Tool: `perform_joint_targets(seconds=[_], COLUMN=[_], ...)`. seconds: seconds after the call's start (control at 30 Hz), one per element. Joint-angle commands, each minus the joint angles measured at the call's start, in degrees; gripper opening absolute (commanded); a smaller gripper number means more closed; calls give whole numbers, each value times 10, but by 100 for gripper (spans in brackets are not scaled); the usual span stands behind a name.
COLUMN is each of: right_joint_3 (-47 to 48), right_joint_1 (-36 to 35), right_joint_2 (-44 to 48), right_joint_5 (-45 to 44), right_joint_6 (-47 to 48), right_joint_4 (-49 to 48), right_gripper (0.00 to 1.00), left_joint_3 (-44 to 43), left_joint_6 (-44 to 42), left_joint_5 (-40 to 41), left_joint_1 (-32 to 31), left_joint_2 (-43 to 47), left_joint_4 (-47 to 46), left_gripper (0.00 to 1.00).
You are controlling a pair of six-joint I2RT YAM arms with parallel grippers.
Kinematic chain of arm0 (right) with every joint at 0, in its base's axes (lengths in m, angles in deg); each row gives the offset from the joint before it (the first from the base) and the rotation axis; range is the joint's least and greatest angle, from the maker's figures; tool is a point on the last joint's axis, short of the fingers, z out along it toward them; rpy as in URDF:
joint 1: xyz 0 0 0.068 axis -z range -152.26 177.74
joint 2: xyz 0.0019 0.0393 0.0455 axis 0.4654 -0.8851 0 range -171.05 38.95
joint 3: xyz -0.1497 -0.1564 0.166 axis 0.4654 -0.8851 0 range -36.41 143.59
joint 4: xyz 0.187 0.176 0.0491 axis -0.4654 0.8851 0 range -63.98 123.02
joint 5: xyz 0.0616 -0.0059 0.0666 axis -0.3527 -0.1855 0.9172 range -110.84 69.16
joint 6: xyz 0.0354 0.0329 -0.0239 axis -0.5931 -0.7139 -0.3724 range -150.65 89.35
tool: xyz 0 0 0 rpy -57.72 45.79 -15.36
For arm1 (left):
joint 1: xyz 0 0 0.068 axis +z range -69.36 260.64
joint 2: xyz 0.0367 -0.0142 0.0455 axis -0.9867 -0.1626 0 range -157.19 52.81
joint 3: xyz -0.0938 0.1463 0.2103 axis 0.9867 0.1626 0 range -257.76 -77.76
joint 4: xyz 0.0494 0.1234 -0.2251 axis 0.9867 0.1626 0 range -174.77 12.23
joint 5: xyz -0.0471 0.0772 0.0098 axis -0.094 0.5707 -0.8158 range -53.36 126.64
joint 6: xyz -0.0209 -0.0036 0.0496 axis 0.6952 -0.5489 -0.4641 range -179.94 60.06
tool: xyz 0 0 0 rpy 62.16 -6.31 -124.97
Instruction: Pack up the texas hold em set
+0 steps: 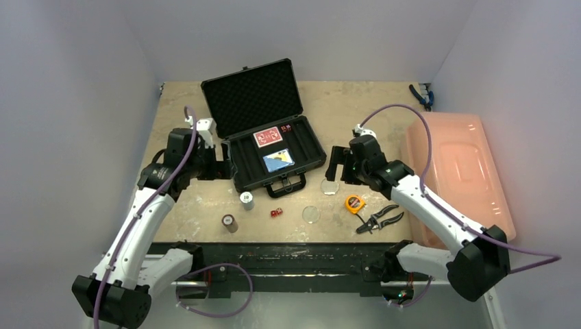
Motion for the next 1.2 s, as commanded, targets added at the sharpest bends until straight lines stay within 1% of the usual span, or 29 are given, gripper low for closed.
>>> perform_joint_targets(seconds=[0.0, 0.13, 0.37, 0.47, 0.57, 0.7, 0.8, 0.97, 1.17], right_joint_3=[19, 24, 36, 38, 35, 15, 4, -9, -13], right_joint_1=[-34, -64, -90, -91, -91, -91, -91, -90, -90], right_joint_2=[-29, -59, -88, -81, -69, -46, -31, -9, -1], right_joint_5=[-51, -67, -79, -88, -96, -99, -101, -108, -112], right_joint_6=[-34, -49, -61, -61, -60, -58, -56, -45, -34], right_joint_4=[-2, -1, 4, 7, 8, -12, -21, -31, -32], right_gripper=[99, 99, 99, 99, 99, 99, 99, 99, 99], left_joint_3=[-27, -25, -34, -40, -37, -34, -16, -1, 7], left_joint_6=[-14, -14, -5, 7, 19, 58, 82, 94, 107], left_joint_5=[-10, 10, 116, 142, 136, 116, 110, 95, 96], left_joint_1=[-11, -36, -144, -169, -179, -181, -182, -183, -189], left_joint_2=[-7, -13, -51, -69, -79, -105, -115, -132, -162], left_joint_4=[-3, 5, 50, 66, 63, 62, 49, 26, 17], left_gripper=[90, 89, 86, 83, 81, 80, 76, 71, 65])
